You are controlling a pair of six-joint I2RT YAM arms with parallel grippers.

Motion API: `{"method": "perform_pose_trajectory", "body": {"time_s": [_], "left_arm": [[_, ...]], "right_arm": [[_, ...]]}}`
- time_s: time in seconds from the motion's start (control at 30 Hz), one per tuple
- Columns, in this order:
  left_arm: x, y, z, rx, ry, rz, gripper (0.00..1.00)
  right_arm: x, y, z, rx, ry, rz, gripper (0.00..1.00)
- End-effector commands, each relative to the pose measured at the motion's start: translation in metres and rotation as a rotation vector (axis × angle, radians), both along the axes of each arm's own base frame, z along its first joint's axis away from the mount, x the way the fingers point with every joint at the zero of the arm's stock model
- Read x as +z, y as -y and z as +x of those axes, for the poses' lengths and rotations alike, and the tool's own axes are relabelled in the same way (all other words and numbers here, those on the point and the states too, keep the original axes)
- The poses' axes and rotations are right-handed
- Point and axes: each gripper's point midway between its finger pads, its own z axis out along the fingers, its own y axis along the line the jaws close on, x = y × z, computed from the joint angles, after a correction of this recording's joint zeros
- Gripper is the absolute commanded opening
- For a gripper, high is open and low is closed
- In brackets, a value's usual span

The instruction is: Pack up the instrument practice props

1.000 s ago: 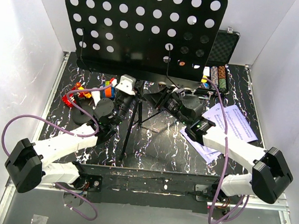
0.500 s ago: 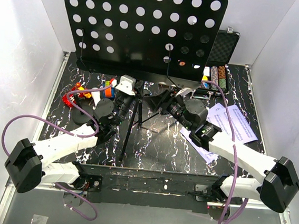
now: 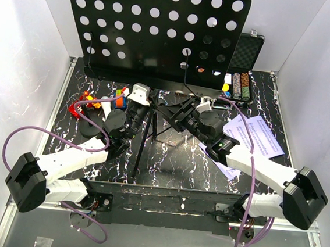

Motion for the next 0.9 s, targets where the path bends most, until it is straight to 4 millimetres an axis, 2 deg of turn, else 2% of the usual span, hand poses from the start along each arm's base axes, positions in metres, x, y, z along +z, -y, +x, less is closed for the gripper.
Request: {"method": "perform_pose_trajectory", "body": {"time_s": [0.0, 0.23, 0.43, 0.5, 0.7, 0.87], "left_arm": [[-0.018, -0.014, 0.006, 0.096, -0.044, 0.069, 0.0], [-0.016, -0.02, 0.006, 0.122, -0.038, 0.071, 0.0], [-0.016, -0.022, 0.006, 0.133, -0.036, 0.079, 0.0], [-0.016, -0.022, 0.006, 0.134, -0.035, 0.08, 0.0], [-0.018, -0.022, 0.005, 0.134, -0.038, 0.082, 0.0], [-0.018, -0.022, 0.005, 0.134, -0.037, 0.082, 0.0]], "right_arm": [[0.02, -0.001, 0.015, -0.068, -0.066, 0.173, 0.62], [0.024, -0.004, 0.025, -0.098, -0.074, 0.227, 0.52], [0.022, -0.01, 0.024, -0.076, -0.074, 0.235, 0.31], [0.022, -0.011, 0.023, -0.068, -0.078, 0.24, 0.3], [0.021, -0.012, 0.021, -0.066, -0.096, 0.229, 0.5], [0.02, -0.015, 0.019, -0.055, -0.105, 0.226, 0.52]]}}
